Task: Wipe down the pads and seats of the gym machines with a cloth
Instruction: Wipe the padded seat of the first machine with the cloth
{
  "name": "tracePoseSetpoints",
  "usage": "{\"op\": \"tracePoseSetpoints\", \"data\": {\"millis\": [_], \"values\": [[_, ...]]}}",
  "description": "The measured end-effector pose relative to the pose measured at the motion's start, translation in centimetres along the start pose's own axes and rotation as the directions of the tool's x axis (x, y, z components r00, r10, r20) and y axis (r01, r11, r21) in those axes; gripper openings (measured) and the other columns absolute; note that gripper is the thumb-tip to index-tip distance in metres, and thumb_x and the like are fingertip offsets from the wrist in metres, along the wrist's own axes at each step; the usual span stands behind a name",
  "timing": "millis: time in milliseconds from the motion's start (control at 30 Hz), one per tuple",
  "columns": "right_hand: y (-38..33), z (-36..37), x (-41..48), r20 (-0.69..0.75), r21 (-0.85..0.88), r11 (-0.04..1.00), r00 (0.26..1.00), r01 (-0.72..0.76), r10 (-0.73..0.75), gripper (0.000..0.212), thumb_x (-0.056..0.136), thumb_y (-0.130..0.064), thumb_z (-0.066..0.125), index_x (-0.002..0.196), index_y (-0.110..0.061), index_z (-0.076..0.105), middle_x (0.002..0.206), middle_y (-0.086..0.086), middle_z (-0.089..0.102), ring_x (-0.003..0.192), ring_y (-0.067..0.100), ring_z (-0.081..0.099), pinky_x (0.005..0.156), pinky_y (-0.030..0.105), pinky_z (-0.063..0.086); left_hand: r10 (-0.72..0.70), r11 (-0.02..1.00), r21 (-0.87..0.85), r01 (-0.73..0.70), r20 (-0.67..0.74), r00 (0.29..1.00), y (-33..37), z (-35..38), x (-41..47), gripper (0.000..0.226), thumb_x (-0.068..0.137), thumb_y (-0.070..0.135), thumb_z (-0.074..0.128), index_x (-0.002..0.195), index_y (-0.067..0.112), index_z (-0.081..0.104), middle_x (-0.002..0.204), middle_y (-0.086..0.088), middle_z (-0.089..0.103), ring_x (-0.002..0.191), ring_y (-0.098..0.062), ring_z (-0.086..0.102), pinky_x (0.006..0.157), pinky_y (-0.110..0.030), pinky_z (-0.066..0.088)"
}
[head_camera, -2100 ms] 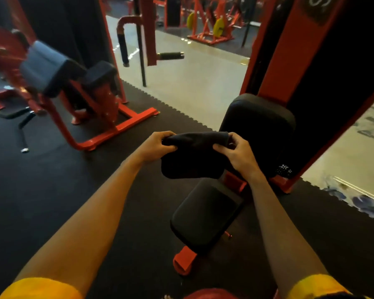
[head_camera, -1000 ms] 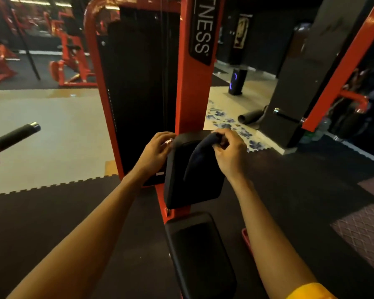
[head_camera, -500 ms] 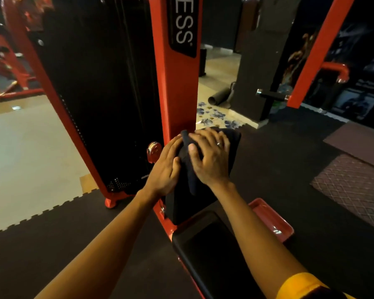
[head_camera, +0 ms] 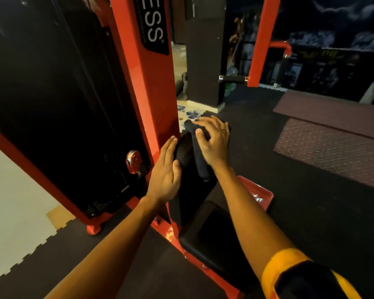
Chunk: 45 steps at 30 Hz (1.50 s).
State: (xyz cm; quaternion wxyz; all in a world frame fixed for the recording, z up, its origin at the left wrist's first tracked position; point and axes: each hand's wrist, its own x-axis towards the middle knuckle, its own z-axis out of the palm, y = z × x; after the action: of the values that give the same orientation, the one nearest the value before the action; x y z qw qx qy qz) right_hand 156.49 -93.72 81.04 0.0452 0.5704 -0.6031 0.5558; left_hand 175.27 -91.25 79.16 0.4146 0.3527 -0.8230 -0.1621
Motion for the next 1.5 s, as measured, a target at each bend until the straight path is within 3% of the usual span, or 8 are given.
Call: {"op": "tracePoseSetpoints", "data": {"millis": [267, 467, 667, 867, 1033, 1167, 1400, 1500], "values": [[-2.7, 0.8, -3.4, -0.064, 0.037, 0.997, 0.996, 0.062, -0.059, 0.035, 0.093, -0.042, 0.056, 0.116, -0.022, 0.073, 0.13, -0.002, 0.064, 0.135, 0.022, 0.047, 0.118, 0.044, 0.026, 0.038, 0.997, 0.059, -0.052, 0.215, 0.976, 0.9, -2.2, 1.9, 0.058, 0.103, 0.028, 0.03, 0.158, 0.008, 0.027, 0.166, -0.006, 0.024, 0.152, -0.014, 0.021, 0.123, -0.027, 0.018], [0.3, 0.5, 1.6, 0.151, 0.341, 0.747, 0.817, -0.571, 0.556, 0.041, 0.093, -0.034, 0.056, 0.121, -0.006, 0.069, 0.129, 0.012, 0.065, 0.122, 0.03, 0.059, 0.102, 0.037, 0.048, -0.024, 0.979, 0.193, -0.061, 0.41, 0.912, 1.4, -2.5, 7.0, 0.052, 0.109, 0.03, 0.027, 0.159, 0.014, 0.029, 0.165, -0.002, 0.026, 0.152, -0.017, 0.02, 0.115, -0.012, 0.001], [2.1, 1.2, -0.2, 0.045, 0.347, 0.866, 0.928, -0.361, 0.369, 0.03, 0.102, -0.033, 0.053, 0.124, -0.017, 0.066, 0.131, 0.006, 0.063, 0.123, 0.022, 0.057, 0.105, 0.035, 0.044, -0.09, 0.994, 0.099, 0.042, 0.545, 0.834, 1.7, -0.8, 10.9, 0.048, 0.11, 0.014, 0.032, 0.158, 0.014, 0.028, 0.164, 0.007, 0.019, 0.151, -0.006, 0.012, 0.107, -0.001, -0.001], [6.1, 2.3, -0.8, 0.289, 0.567, 0.338, 0.565, -0.751, 0.773, 0.054, 0.085, -0.067, 0.048, 0.101, -0.021, 0.071, 0.115, 0.004, 0.071, 0.113, 0.026, 0.064, 0.111, 0.05, 0.044, -0.124, 0.979, 0.203, -0.001, 0.602, 0.788, 1.6, -0.8, 11.1, 0.052, 0.111, 0.015, 0.03, 0.161, 0.021, 0.019, 0.167, 0.01, 0.011, 0.154, -0.008, 0.007, 0.096, 0.009, -0.008], [-0.8, 1.4, -0.8, -0.069, 0.526, 0.633, 0.714, -0.567, 0.697, 0.045, 0.108, -0.037, 0.036, 0.141, -0.015, 0.057, 0.149, 0.007, 0.053, 0.133, 0.018, 0.048, 0.116, 0.031, 0.029, -0.104, 0.972, 0.23, -0.044, 0.594, 0.798, 1.9, -0.7, 11.1, 0.053, 0.11, 0.016, 0.031, 0.161, 0.02, 0.019, 0.168, 0.008, 0.011, 0.154, -0.008, 0.007, 0.107, -0.001, -0.005], [-2.5, 2.7, -5.5, -0.157, 0.398, 0.808, 0.836, -0.434, 0.526, 0.065, 0.102, -0.057, 0.038, 0.159, -0.026, 0.032, 0.168, 0.001, 0.022, 0.154, 0.017, 0.019, 0.123, 0.037, 0.013, -0.087, 0.971, 0.226, -0.082, 0.65, 0.755, 1.4, -1.1, 11.5, 0.054, 0.111, 0.023, 0.03, 0.162, 0.023, 0.015, 0.169, 0.009, 0.007, 0.154, -0.006, 0.003, 0.119, -0.017, -0.002], [2.0, 3.1, -3.5, 0.019, 0.601, 0.483, 0.616, -0.637, 0.788, 0.053, 0.106, -0.037, 0.045, 0.152, -0.01, 0.045, 0.158, 0.014, 0.043, 0.148, 0.031, 0.037, 0.124, 0.044, 0.026, 0.003, 0.95, 0.22, -0.222, 0.704, 0.71, 0.4, -1.6, 12.5, 0.055, 0.111, 0.031, 0.029, 0.162, 0.02, 0.013, 0.169, 0.008, 0.005, 0.155, -0.008, -0.001, 0.117, -0.014, -0.007], [-1.3, 2.8, -2.8, -0.047, 0.551, 0.548, 0.632, -0.629, 0.773, 0.062, 0.103, -0.047, 0.04, 0.156, -0.014, 0.039, 0.163, 0.01, 0.036, 0.151, 0.025, 0.03, 0.125, 0.043, 0.022, 0.042, 0.952, 0.182, -0.246, 0.719, 0.693, 0.3, -1.5, 12.5, 0.055, 0.111, 0.029, 0.029, 0.162, 0.015, 0.012, 0.169, 0.004, 0.004, 0.155, -0.011, -0.001, 0.12, -0.018, -0.005]]}}
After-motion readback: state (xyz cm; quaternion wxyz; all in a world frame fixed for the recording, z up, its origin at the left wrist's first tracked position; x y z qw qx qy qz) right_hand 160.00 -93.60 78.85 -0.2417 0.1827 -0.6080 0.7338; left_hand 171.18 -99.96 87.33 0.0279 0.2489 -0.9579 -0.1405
